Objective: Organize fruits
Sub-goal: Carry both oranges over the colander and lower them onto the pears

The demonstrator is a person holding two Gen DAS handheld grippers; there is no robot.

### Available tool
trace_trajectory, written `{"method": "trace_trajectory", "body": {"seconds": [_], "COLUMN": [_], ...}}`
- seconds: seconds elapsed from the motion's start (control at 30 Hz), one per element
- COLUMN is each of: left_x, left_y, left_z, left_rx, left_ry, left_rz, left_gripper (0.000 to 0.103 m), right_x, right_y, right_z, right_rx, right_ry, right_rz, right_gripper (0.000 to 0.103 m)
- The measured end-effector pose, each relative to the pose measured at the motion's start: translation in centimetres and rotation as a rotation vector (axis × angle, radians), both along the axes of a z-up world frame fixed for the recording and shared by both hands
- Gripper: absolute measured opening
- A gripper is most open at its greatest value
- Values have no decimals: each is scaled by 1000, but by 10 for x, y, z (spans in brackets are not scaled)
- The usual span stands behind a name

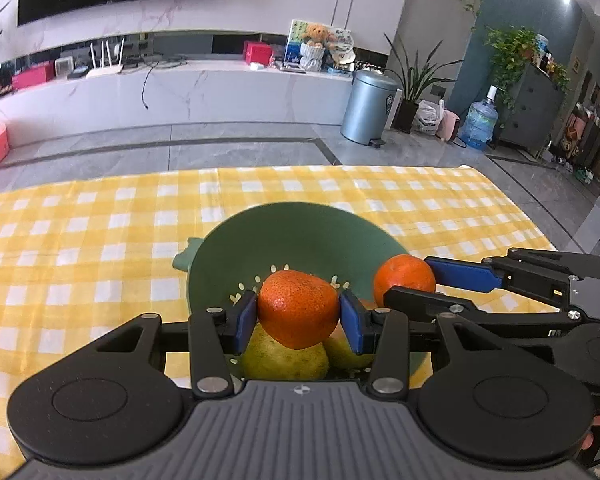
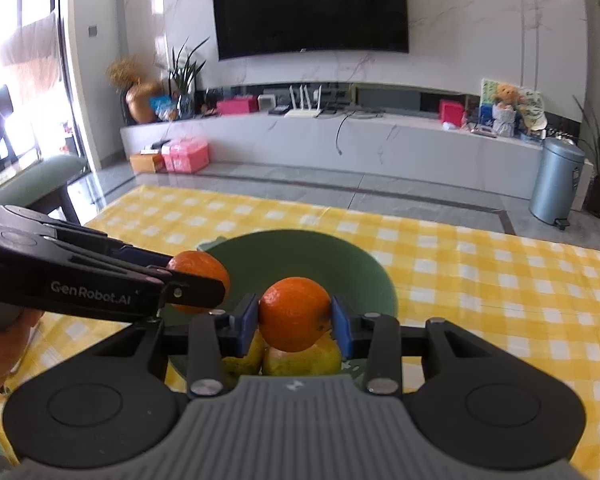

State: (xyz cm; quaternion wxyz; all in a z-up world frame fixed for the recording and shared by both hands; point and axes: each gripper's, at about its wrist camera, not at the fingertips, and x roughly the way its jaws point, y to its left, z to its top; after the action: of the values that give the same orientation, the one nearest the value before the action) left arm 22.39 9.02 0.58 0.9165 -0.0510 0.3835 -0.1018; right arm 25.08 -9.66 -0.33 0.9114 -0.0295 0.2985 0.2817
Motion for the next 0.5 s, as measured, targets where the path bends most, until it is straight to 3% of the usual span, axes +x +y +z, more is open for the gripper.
{"method": "trace_trajectory", "body": {"seconds": [0.3,0.5], "left_x": [26,37], "left_y": [18,21], "left_z": [-16,-24], "left_rx": [-6,-7], "left_ry": [36,62], "left_rz": [58,46], "left_gripper": [50,50], "right_x": [34,61], "right_y": [29,47], "right_z": [-19,-29], "right_rx": [-106,-185], "right_ry": [5,20], "right_rz": [64,129], "right_gripper": [37,37]}}
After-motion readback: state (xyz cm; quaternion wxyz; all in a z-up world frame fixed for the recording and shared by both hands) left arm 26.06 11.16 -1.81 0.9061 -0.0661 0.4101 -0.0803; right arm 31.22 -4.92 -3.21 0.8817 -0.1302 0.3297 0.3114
